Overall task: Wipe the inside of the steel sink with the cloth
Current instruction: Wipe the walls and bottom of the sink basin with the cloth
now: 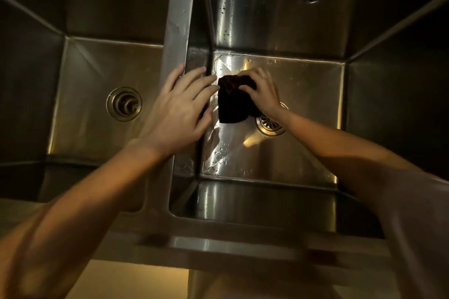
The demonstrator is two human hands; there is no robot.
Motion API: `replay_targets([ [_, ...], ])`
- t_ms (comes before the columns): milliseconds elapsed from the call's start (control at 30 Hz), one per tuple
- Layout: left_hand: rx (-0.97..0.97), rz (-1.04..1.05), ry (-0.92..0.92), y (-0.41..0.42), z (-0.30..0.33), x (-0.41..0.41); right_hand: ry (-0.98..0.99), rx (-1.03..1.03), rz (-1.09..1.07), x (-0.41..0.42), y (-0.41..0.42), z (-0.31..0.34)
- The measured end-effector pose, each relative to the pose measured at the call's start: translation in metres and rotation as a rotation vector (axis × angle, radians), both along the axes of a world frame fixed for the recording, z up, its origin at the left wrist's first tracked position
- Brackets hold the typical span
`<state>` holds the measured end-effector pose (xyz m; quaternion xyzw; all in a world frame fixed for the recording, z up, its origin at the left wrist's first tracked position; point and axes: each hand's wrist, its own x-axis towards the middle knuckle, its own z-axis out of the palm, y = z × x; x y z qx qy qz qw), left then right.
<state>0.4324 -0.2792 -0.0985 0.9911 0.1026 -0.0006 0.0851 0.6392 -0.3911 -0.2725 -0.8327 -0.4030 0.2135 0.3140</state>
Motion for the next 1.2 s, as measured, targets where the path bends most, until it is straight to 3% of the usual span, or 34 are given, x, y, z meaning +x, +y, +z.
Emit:
replay_targets([
  [133, 0.031, -0.015, 0.012, 0.001, -0.002, 0.001, 0.007, -0.007, -0.089, 0.021, 0.019, -0.024],
  [267, 0.019, -0.015, 0.014, 0.002, -0.002, 0.003, -0.096, -0.153, -0.126, 0.025, 0.029, -0.049],
  [667, -0.01, 0.001, 0.052, 0.0, 0.004, 0.004, -0.398, -0.369, 0.376, -0.025, -0.013, -0.076],
  [800, -0.013, -0.005, 0.043, 0.0, 0.005, 0.004, -0.488, -0.413, 0.429, -0.02, -0.013, -0.081],
  [1033, -0.006, -0.03, 0.076, 0.002, 0.004, 0.002, -0.421, -0.286, 0.461, 0.005, 0.006, -0.08],
  [1200, 0.004, -0.045, 0.094, 0.003, 0.003, 0.001, -0.159, -0.159, 0.204, 0.022, 0.031, -0.076],
])
